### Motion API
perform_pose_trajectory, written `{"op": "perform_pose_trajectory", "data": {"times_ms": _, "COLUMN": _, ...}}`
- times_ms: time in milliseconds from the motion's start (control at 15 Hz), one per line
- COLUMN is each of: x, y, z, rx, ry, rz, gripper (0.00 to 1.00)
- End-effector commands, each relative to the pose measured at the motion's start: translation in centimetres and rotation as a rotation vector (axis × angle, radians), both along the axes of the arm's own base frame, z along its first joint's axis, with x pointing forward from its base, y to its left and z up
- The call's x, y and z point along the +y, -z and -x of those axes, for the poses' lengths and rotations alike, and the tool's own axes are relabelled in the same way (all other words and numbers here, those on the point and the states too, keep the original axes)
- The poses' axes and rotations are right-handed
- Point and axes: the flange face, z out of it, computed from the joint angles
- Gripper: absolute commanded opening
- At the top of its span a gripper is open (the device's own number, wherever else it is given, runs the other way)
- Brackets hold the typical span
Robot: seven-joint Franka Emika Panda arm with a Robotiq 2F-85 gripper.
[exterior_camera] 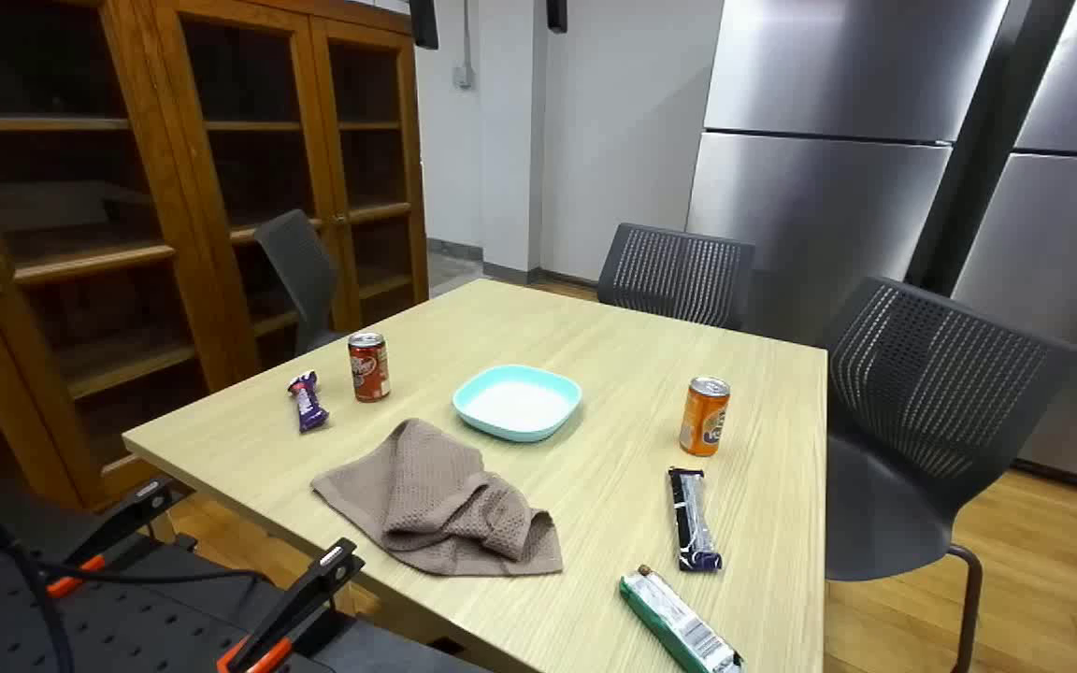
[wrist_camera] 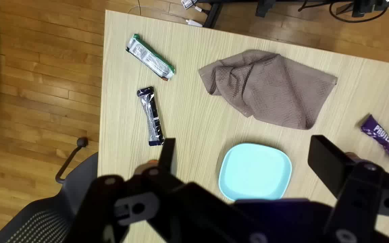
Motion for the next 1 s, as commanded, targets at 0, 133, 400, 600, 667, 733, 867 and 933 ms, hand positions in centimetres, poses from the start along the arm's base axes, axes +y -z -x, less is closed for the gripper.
{"op": "perform_pose_trajectory", "data": {"times_ms": 0, "x": 0.0, "y": -0.1, "z": 0.0, "rx": 0.001, "ry": 0.000, "rz": 0.000, "gripper": 1.00}}
{"op": "perform_pose_trajectory", "data": {"times_ms": 133, "x": 0.0, "y": -0.1, "z": 0.0, "rx": 0.001, "ry": 0.000, "rz": 0.000, "gripper": 1.00}}
{"op": "perform_pose_trajectory", "data": {"times_ms": 400, "x": 0.0, "y": -0.1, "z": 0.0, "rx": 0.001, "ry": 0.000, "rz": 0.000, "gripper": 1.00}}
{"op": "perform_pose_trajectory", "data": {"times_ms": 600, "x": 0.0, "y": -0.1, "z": 0.0, "rx": 0.001, "ry": 0.000, "rz": 0.000, "gripper": 1.00}}
{"op": "perform_pose_trajectory", "data": {"times_ms": 667, "x": 0.0, "y": -0.1, "z": 0.0, "rx": 0.001, "ry": 0.000, "rz": -0.001, "gripper": 1.00}}
{"op": "perform_pose_trajectory", "data": {"times_ms": 733, "x": 0.0, "y": -0.1, "z": 0.0, "rx": 0.001, "ry": 0.000, "rz": -0.001, "gripper": 1.00}}
{"op": "perform_pose_trajectory", "data": {"times_ms": 867, "x": 1.7, "y": 1.3, "z": -1.6, "rx": -0.014, "ry": -0.010, "rz": 0.030, "gripper": 1.00}}
{"op": "perform_pose_trajectory", "data": {"times_ms": 933, "x": 2.5, "y": 1.7, "z": -2.3, "rx": -0.028, "ry": -0.029, "rz": 0.032, "gripper": 1.00}}
